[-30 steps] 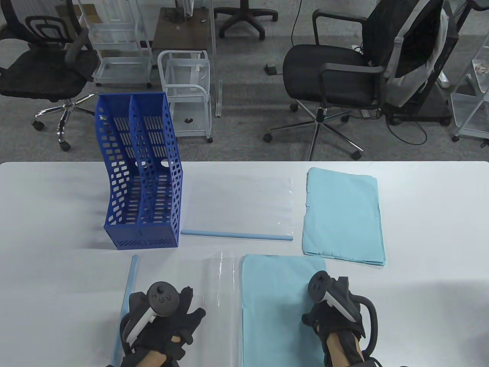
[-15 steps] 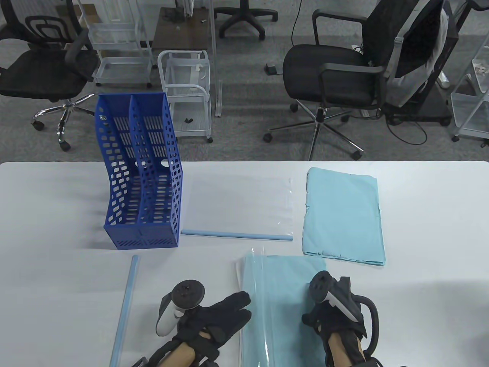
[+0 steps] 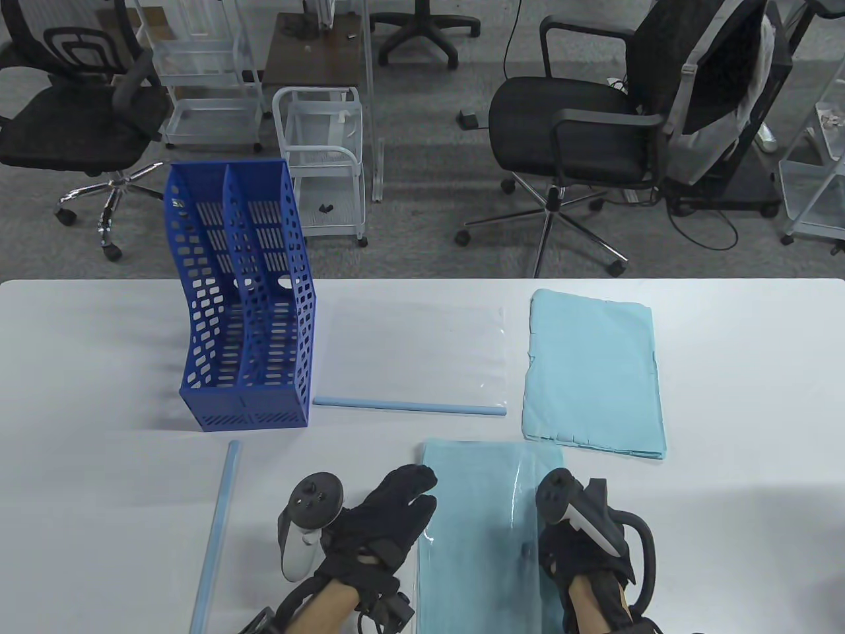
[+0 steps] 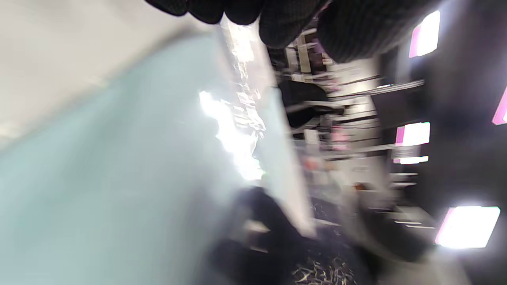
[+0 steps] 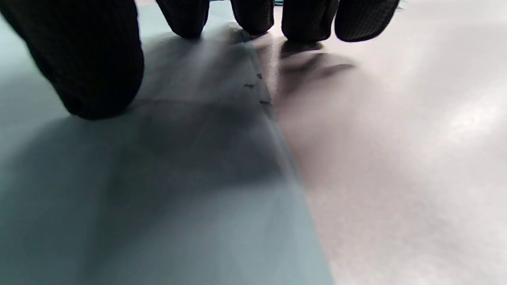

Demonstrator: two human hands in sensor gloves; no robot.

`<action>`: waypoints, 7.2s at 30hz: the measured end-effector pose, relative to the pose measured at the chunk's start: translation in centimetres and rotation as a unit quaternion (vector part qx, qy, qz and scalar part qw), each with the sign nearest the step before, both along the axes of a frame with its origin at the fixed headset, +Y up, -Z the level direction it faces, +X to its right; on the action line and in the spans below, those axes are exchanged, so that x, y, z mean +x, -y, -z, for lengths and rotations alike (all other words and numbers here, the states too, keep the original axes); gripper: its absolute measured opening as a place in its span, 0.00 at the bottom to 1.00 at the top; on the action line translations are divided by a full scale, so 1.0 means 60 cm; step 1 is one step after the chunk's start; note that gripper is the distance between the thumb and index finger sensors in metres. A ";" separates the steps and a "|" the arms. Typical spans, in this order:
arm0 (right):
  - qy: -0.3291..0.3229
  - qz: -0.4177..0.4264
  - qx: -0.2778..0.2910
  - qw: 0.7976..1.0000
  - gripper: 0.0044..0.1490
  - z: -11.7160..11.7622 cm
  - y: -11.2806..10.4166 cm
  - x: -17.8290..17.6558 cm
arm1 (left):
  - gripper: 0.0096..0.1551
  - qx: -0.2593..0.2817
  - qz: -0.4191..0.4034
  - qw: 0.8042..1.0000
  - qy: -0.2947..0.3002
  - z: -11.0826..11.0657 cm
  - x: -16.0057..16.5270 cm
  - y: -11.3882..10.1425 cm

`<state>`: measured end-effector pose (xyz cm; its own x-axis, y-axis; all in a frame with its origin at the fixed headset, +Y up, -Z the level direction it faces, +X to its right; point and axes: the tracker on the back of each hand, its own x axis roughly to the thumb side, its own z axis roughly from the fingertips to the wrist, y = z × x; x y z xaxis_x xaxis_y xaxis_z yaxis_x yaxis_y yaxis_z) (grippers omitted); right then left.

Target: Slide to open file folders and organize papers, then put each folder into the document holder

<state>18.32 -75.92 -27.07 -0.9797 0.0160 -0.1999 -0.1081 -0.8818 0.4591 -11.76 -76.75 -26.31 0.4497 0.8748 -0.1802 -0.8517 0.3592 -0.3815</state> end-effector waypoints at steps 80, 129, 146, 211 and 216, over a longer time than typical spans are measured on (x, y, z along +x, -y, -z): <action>-0.004 0.655 0.285 0.700 0.45 -0.040 -0.067 -0.036 | 0.35 0.204 -0.213 0.956 0.001 -0.031 -0.165 -0.031; 0.025 0.640 0.318 0.699 0.32 -0.044 -0.060 -0.068 | 0.31 0.234 -0.231 0.944 -0.023 -0.029 -0.124 -0.030; 0.090 0.526 0.285 0.797 0.28 -0.032 -0.057 -0.031 | 0.23 0.134 -0.179 0.974 -0.031 -0.018 -0.164 -0.023; -0.239 0.099 0.293 0.921 0.28 0.016 -0.033 -0.188 | 0.29 -0.073 0.223 0.970 -0.061 0.032 -0.211 -0.028; -0.260 0.119 0.293 0.912 0.28 0.007 -0.044 -0.185 | 0.28 0.068 -0.080 0.992 -0.073 0.069 -0.195 -0.059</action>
<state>7.22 -73.30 -27.48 -0.8944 0.1966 0.4018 -0.2312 -0.9721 -0.0389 -23.48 -73.18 -30.48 0.2815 0.9534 -0.1084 -0.9446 0.2555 -0.2061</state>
